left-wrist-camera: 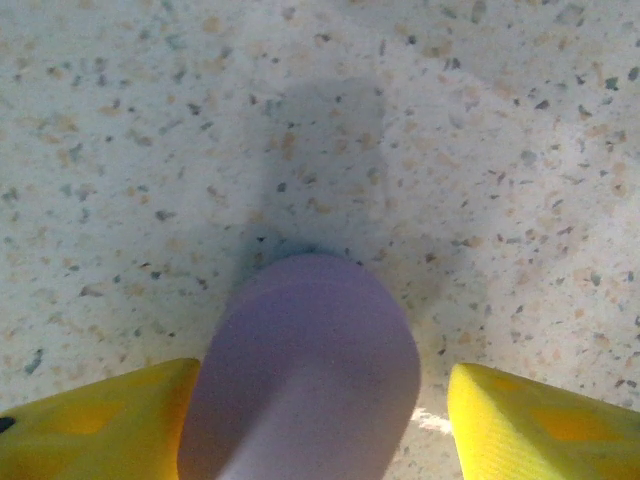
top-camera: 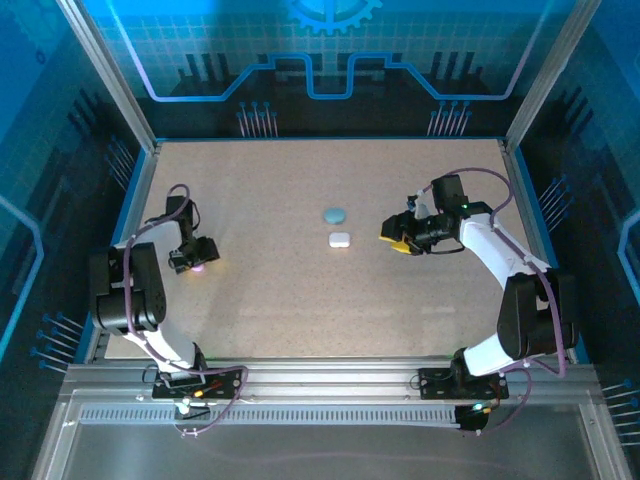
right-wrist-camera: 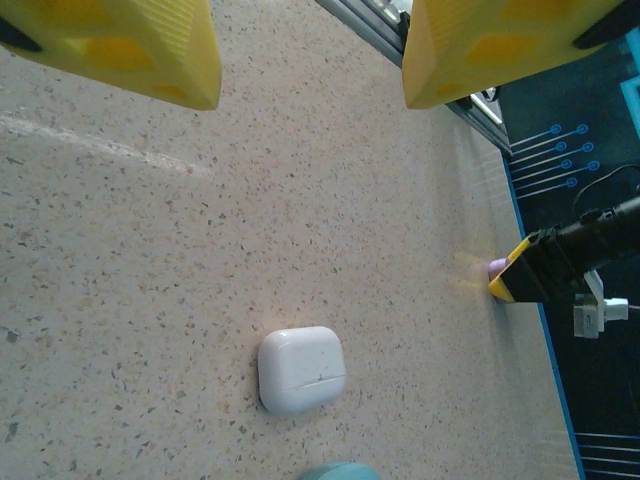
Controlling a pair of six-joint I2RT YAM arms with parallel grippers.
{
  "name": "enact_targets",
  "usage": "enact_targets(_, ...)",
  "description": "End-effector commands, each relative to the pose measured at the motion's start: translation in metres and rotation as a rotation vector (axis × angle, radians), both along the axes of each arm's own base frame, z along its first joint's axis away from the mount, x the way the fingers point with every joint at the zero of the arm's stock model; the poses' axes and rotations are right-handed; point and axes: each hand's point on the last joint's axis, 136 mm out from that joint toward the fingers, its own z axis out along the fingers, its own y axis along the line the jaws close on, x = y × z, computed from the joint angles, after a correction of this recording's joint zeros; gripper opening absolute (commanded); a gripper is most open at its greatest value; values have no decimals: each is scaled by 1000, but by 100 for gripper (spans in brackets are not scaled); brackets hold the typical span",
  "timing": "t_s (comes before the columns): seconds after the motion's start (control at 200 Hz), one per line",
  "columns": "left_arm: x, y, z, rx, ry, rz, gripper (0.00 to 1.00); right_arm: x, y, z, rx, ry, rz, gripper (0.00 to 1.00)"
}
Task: Insert the wireless bluetooth earbuds into the charging case
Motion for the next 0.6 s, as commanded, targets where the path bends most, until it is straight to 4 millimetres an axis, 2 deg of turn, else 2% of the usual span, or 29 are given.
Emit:
enact_targets(0.0,-1,1,-1,30,37,-31,63,-3,4,9,-1,-18,26,53)
enact_targets(0.15,0,0,-4,48,48,-49,58,-4,4,8,-2,-17,27,53)
enact_targets(0.315,9,-10,-3,45,28,-106,48,-6,4,8,-6,-16,30,52)
enact_targets(0.46,18,-33,4,20,-20,-202,44,-8,2,7,-14,-15,28,52)
enact_targets(0.595,26,-64,12,3,-72,-315,44,-11,0,7,-23,-18,23,52)
